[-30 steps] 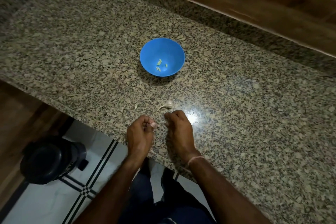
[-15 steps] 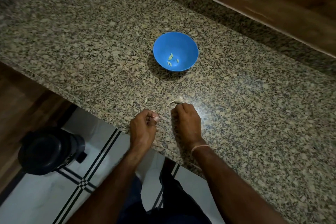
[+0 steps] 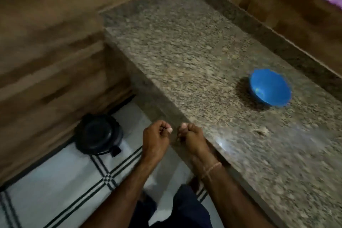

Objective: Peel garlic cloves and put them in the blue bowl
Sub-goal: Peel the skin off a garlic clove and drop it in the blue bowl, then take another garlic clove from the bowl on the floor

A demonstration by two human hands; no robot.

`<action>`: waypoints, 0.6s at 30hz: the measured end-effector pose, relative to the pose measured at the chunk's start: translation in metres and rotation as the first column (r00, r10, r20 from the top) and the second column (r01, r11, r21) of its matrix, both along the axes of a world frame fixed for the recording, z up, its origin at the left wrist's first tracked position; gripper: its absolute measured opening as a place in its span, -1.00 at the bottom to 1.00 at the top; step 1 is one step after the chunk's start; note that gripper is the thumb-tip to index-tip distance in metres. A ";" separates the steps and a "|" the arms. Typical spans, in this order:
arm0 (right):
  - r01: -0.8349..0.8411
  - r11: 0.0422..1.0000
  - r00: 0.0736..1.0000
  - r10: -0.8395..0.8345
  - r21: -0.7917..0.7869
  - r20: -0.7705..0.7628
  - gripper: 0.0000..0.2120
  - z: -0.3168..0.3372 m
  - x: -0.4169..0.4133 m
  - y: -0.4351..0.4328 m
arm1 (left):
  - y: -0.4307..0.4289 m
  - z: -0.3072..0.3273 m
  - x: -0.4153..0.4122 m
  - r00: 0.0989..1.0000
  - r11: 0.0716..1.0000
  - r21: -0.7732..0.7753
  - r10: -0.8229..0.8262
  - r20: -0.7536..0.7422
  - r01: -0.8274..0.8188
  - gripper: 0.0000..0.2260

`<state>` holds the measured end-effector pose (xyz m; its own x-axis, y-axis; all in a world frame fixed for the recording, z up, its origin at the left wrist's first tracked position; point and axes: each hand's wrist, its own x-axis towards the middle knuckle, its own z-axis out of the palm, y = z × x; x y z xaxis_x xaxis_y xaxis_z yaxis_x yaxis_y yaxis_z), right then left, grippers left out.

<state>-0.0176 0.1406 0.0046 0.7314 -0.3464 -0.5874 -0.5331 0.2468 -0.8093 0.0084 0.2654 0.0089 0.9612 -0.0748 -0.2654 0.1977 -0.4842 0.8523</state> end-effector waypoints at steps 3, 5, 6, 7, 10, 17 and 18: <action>-0.102 0.974 0.992 0.114 0.202 -0.048 -0.67 -0.002 0.027 0.078 | 0.080 -0.002 0.010 0.983 0.983 0.011 0.181 0.000 -0.181 -0.76; -0.169 0.948 0.978 0.196 0.270 -0.077 -0.65 -0.009 0.046 0.124 | 0.131 -0.007 0.015 0.955 0.955 0.018 0.296 -0.004 -0.296 -0.80; -0.207 0.937 0.967 0.241 0.282 -0.089 -0.63 -0.015 0.055 0.145 | 0.154 -0.011 0.018 0.937 0.937 0.013 0.348 -0.009 -0.348 -0.80; -0.239 0.928 0.956 0.277 0.285 -0.101 -0.62 -0.020 0.061 0.162 | 0.176 -0.013 0.016 0.918 0.918 0.013 0.397 -0.015 -0.397 -0.80; -0.315 0.903 0.920 0.367 0.293 -0.141 -0.62 -0.037 0.085 0.213 | 0.233 -0.024 0.014 0.834 0.834 0.030 0.551 -0.037 -0.550 -0.76; -0.425 0.867 0.806 0.493 0.260 -0.328 -0.65 -0.097 0.144 0.303 | 0.315 -0.079 0.036 0.675 0.691 0.059 0.718 -0.169 -0.720 -0.87; -0.436 0.861 0.781 0.507 0.263 -0.366 -0.66 -0.116 0.149 0.310 | 0.324 -0.097 0.041 0.644 0.673 0.076 0.730 -0.226 -0.736 -0.87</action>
